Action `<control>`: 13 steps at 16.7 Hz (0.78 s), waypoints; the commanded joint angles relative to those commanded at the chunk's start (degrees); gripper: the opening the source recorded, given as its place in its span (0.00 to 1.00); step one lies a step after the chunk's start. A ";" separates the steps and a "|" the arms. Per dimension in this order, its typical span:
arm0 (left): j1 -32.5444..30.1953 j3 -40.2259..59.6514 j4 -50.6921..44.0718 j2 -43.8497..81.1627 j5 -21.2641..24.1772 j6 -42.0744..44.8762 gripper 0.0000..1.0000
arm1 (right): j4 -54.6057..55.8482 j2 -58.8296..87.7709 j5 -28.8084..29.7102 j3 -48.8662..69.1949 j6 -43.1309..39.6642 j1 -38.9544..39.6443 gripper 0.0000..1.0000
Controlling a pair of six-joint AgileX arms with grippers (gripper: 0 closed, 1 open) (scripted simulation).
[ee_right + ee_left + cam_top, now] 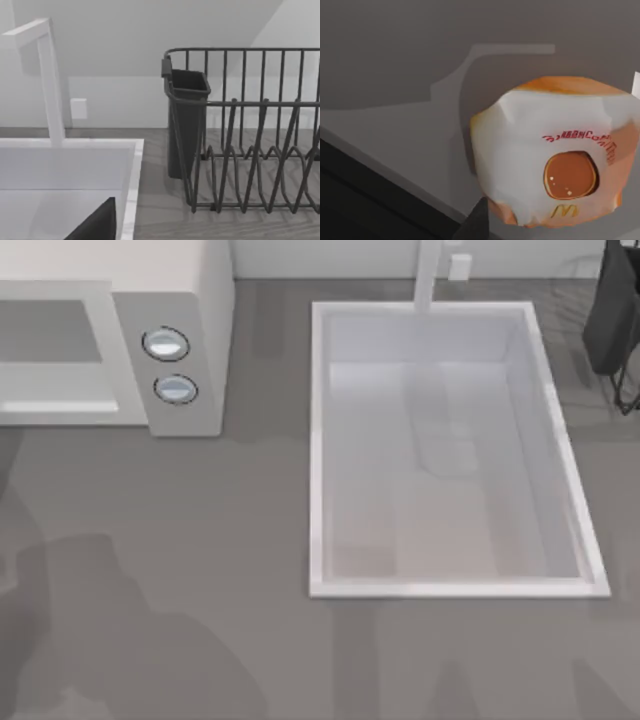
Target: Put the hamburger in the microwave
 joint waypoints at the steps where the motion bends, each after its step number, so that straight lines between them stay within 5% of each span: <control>1: 0.15 0.47 -0.32 0.57 0.05 0.49 1.00 | 0.00 0.00 0.00 0.00 0.00 0.00 1.00; 8: -0.77 -0.27 0.11 0.51 0.19 0.11 1.00 | 0.00 0.00 0.00 0.00 0.00 0.00 1.00; 13: -0.11 -4.26 8.71 4.90 0.07 0.29 1.00 | 0.00 0.00 0.00 0.00 0.00 0.00 1.00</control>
